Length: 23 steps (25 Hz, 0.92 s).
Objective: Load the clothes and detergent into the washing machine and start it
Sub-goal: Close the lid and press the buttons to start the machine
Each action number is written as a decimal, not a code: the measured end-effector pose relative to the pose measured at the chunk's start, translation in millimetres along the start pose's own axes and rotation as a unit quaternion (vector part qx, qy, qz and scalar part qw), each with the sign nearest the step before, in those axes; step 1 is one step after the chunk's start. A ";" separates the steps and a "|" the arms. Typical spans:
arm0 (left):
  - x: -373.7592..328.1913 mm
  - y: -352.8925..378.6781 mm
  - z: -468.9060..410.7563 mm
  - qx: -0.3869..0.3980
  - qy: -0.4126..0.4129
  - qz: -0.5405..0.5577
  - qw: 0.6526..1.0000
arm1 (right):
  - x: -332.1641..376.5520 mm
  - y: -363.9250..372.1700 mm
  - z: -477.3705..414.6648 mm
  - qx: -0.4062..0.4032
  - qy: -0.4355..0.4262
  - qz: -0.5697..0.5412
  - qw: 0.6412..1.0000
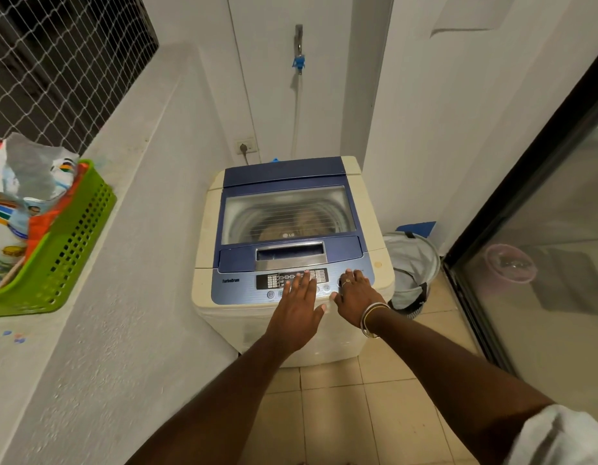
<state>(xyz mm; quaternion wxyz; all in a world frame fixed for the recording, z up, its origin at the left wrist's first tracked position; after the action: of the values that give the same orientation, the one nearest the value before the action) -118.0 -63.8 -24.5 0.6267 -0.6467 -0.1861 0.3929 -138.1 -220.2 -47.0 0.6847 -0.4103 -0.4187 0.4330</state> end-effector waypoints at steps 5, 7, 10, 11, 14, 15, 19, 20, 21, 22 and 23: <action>6.6 3.0 3.5 -0.011 -0.003 -0.015 1.000 | -0.6 -17.6 -7.2 0.009 0.018 0.014 1.000; 5.5 -0.2 9.7 -0.012 -0.001 -0.013 1.000 | -3.6 -29.1 -14.1 0.037 0.026 0.026 0.999; 7.9 -8.5 21.6 -0.025 0.001 -0.009 1.000 | -5.2 -30.0 -9.3 0.059 0.006 0.035 0.998; 10.4 -10.6 24.4 -0.025 -0.003 -0.009 1.000 | -4.8 -27.2 -1.5 0.047 -0.002 0.028 0.998; 19.5 -13.5 33.8 -0.015 -0.019 -0.014 1.000 | 2.5 -18.5 25.9 -0.016 -0.044 0.033 0.998; 22.8 -13.5 37.6 -0.013 -0.024 -0.013 1.000 | 4.8 -15.8 31.7 -0.029 -0.059 0.039 0.997; 31.0 -11.7 50.5 -0.017 -0.041 -0.026 0.999 | 15.4 -8.5 45.0 -0.032 -0.082 0.030 0.996; 32.0 -12.1 52.5 -0.017 -0.046 -0.027 0.998 | 19.6 -7.2 46.8 -0.028 -0.083 0.029 0.996; 33.1 -13.2 53.8 -0.016 -0.052 -0.027 0.998 | 24.6 -6.8 48.5 -0.027 -0.086 0.028 0.996; 34.1 -14.6 55.0 -0.015 -0.056 -0.028 0.998 | 29.9 -6.4 50.2 -0.028 -0.089 0.027 0.995; 34.9 -16.2 56.4 -0.014 -0.059 -0.029 0.998 | 35.1 -5.6 51.3 -0.031 -0.095 0.029 0.995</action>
<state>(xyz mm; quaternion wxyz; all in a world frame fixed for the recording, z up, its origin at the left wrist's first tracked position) -134.0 1.6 -13.3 0.6167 -0.6252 -0.2472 0.4094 -174.7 -178.6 -18.1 0.6158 -0.4006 -0.4829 0.4765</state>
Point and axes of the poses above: each hand's wrist, its own z-axis away from the middle knuckle, its own y-axis out of the palm, x = y × z, the point moved 5 cm from there along -z, towards the middle knuckle, and after that the axes turned 2 degrees about z, right-handed, at the moved point
